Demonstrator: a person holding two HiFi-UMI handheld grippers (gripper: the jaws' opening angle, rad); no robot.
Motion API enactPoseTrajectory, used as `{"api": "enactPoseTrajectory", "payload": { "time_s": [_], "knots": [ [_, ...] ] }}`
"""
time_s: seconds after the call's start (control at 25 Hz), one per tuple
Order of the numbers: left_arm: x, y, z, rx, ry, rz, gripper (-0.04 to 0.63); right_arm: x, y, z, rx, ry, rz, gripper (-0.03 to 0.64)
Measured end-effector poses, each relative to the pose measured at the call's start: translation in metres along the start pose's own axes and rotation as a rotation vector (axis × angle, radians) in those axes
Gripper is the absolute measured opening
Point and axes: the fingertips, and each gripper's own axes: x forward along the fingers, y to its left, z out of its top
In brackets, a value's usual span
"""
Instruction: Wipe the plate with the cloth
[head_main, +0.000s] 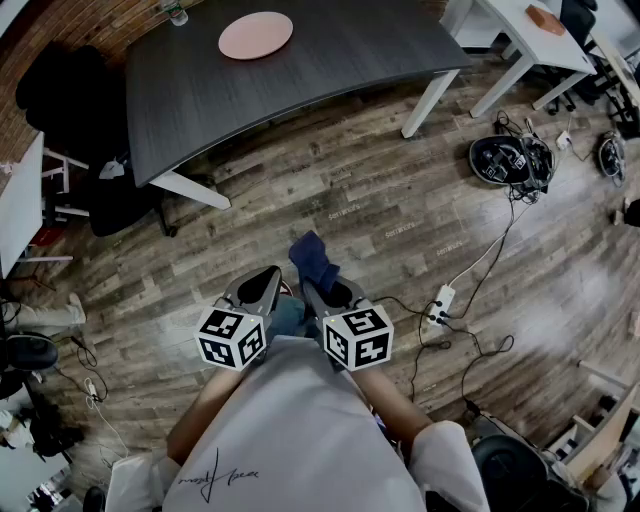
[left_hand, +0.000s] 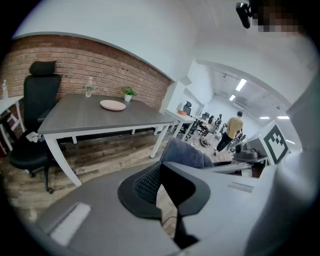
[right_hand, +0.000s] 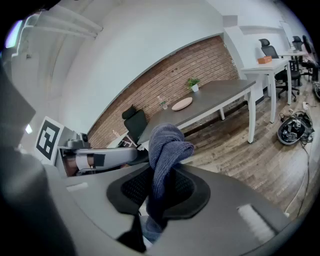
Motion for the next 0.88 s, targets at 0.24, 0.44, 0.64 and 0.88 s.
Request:
{"api": "enactPoseTrajectory", "payload": {
  "time_s": [0.24, 0.44, 0.64, 0.88],
  "knots": [
    [0.015, 0.001, 0.001, 0.007, -0.003, 0.007, 0.012, 0.000, -0.018, 0.011, -0.053, -0.002, -0.056, 0.077],
    [0.032, 0.022, 0.020, -0.021, -0.013, 0.002, 0.011, 0.022, -0.020, 0.031, -0.083, 0.013, -0.046, 0.077],
    [0.051, 0.061, 0.056, -0.016, -0.018, 0.027, 0.003, 0.051, -0.023, 0.075, -0.133, 0.011, -0.087, 0.077],
    [0.063, 0.109, 0.100, -0.048, -0.050, 0.067, 0.002, 0.093, -0.022, 0.134, -0.147, 0.009, -0.081, 0.078]
  ]
}}
